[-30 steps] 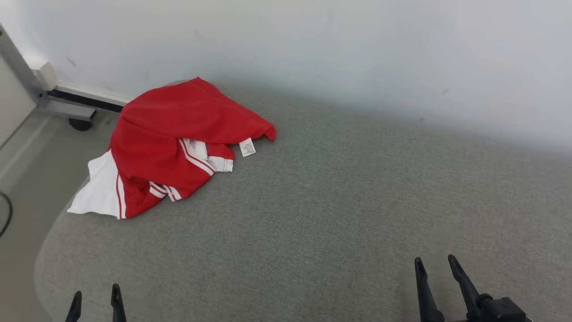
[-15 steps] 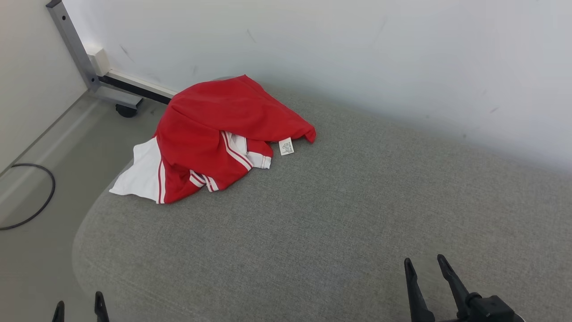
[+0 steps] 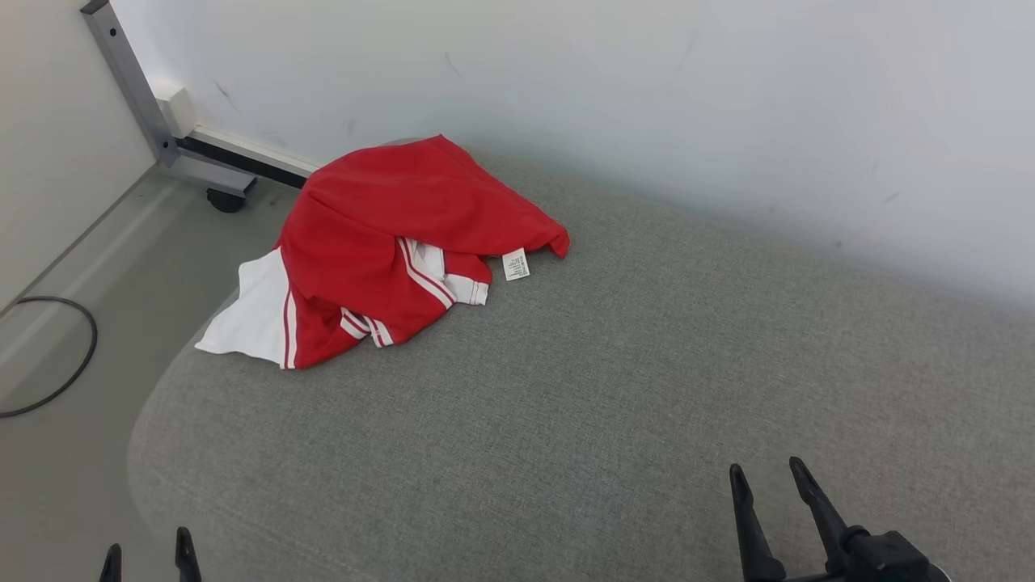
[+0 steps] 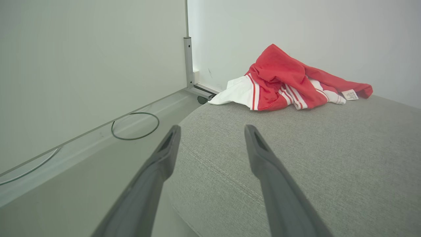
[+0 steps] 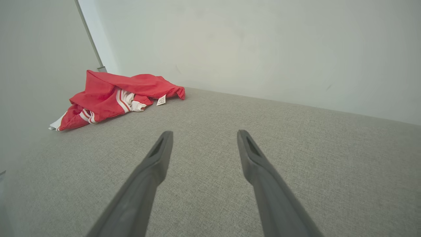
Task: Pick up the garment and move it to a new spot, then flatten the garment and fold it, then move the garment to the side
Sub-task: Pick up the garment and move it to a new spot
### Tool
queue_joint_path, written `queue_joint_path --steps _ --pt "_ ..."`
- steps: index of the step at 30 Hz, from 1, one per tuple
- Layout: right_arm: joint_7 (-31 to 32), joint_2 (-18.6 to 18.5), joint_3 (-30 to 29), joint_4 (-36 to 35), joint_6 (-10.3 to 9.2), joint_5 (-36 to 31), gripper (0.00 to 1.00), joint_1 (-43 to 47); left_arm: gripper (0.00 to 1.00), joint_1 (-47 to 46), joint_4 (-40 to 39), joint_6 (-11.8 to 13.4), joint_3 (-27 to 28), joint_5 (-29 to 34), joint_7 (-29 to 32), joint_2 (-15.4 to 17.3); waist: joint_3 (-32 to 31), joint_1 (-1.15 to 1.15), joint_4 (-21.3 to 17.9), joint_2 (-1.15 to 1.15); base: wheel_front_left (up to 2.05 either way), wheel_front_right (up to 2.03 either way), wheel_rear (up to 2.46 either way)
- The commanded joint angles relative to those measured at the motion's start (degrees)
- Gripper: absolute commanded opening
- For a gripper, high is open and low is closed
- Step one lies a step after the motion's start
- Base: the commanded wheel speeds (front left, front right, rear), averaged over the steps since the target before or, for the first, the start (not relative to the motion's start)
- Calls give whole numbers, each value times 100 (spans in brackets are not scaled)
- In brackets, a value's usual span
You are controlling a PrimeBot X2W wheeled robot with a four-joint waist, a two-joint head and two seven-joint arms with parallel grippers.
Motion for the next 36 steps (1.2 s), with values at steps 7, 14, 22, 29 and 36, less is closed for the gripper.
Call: queue_joint_path --steps 7,14,22,29,36 --pt "-7 -6 -42 -126 -12 -29 100 -7 100 -521 216 -24 -91 -45 -16 -1 148 0 -193 0 0 0 0" --pt "-6 -13 -35 -354 -12 -132 100 -473 100 -1575 363 -44 49 -121 -17 69 749 0 -858 0 0 0 0" --pt "-7 -9 -68 -615 -12 -97 100 -1035 100 -2894 599 -46 226 -462 -16 653 1579 0 -1884 0 0 0 0" --pt "-7 -4 -156 -795 -12 46 100 -1287 100 -3778 1199 -46 413 -915 -16 1321 2052 0 -2574 0 0 0 0" --pt "-7 -4 -142 -853 -12 236 100 -1435 100 -4400 1972 -47 332 -1225 67 2055 2294 0 -2991 0 0 0 0"
